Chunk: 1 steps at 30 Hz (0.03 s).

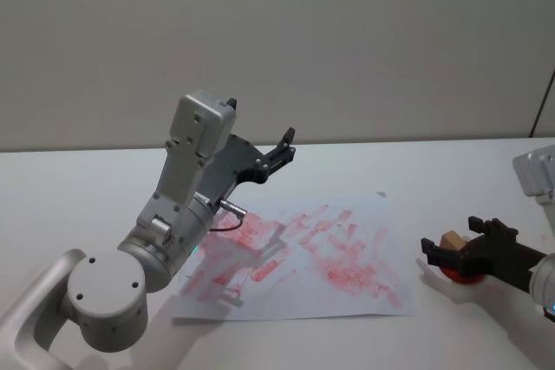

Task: Use the one hand to pick up the stamp and affix it onto the A4 paper.

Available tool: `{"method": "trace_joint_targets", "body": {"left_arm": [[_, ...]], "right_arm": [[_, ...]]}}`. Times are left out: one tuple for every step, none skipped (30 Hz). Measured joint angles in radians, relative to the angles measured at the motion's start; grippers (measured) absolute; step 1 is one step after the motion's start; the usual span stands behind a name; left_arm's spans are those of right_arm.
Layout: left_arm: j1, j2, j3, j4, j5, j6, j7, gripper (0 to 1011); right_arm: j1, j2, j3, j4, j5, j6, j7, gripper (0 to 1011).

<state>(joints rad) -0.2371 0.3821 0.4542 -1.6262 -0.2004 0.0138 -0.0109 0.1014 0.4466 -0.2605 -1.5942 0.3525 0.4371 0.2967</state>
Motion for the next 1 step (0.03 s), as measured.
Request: {"method": "trace_joint_targets", "body": {"left_arm": [[0.0,0.0,0.0,0.0,0.0,0.0,0.0,1001]], "right_arm": [[0.0,0.0,0.0,0.0,0.0,0.0,0.0,1001]]}}
